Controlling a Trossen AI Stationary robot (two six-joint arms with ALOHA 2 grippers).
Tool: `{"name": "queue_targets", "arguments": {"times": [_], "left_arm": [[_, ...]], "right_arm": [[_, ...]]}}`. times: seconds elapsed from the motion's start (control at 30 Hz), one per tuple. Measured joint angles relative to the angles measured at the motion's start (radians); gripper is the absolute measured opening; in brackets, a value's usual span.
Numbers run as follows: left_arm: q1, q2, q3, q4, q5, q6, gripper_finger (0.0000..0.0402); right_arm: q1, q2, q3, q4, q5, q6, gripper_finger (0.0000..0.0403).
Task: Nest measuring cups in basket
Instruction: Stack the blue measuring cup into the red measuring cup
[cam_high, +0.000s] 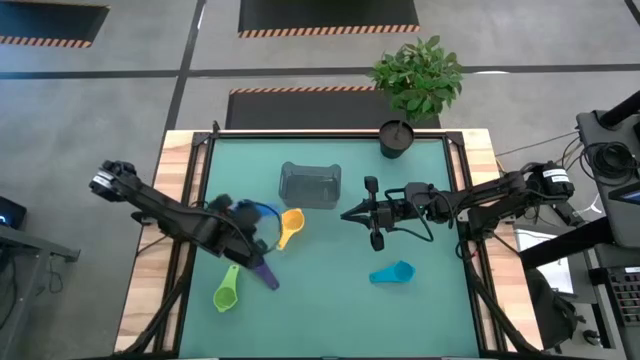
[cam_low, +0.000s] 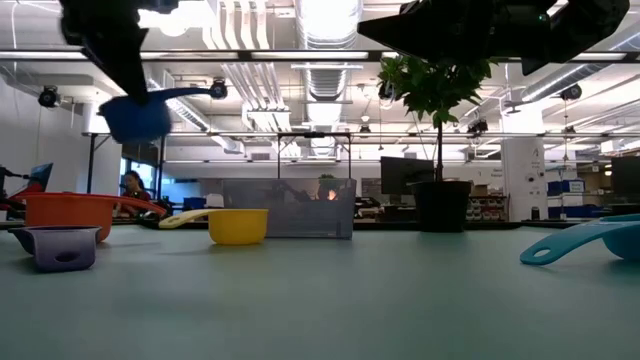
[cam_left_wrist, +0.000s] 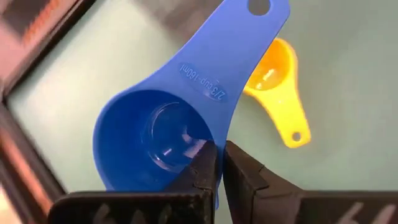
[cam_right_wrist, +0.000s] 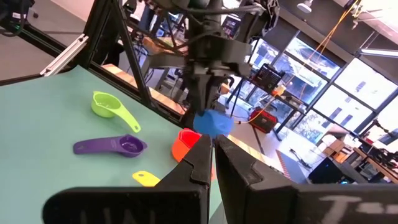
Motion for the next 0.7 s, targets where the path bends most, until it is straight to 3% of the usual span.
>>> {"name": "queue_targets", "arguments": {"times": [0.17, 0.33, 0.7], "left_arm": [[-0.003, -0.012, -0.019, -0.073, 0.105, -0.214, 0.0001], [-0.005, 0.005, -0.076, -0.072, 0.161, -0.239, 0.0], [-0.002, 0.001, -0.154, -0.075, 0.161, -0.277, 0.0]], "right_arm": [[0.0, 0.0, 0.0, 0.0, 0.0, 0.0, 0.0009], [0.0, 0.0, 0.0, 0.0, 0.0, 0.0, 0.0009], [0.0, 0.0, 0.0, 0.0, 0.0, 0.0, 0.0009]]}}
